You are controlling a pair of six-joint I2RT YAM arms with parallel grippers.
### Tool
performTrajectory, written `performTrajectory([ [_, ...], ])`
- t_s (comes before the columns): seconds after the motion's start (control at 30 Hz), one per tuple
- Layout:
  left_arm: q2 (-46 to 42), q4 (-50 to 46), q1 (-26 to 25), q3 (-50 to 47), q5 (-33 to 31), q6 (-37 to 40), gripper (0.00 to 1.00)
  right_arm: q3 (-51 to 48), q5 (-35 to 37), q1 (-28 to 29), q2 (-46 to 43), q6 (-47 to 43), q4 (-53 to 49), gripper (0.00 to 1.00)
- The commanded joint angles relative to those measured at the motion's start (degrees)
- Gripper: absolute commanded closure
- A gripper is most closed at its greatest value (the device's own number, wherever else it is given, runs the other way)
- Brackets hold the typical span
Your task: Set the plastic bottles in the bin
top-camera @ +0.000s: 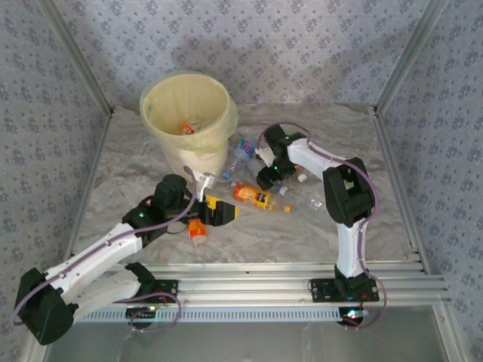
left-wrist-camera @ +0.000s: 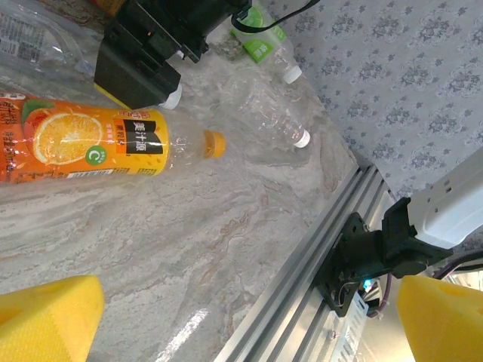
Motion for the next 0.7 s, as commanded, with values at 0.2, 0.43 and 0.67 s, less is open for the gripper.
performTrajectory([
  [0.2,0.7,2.3,-1.1,1.6,-0.7,-0.5,0.00,-0.1,3.7,2.1,2.7,-1.2,-0.1,0.21],
  [0.43,1.3,2.9,-1.6,1.7,-1.2,-0.9,0.00,-1.4,4.0,3.2,2.6,-0.9,1.4,0.27],
  [0.67,2.5,5.8,-3.0,1.2,-4.1,-3.4,0.00,-7.0,2.5,2.8,-3.2,1.6,6.2,0.39],
])
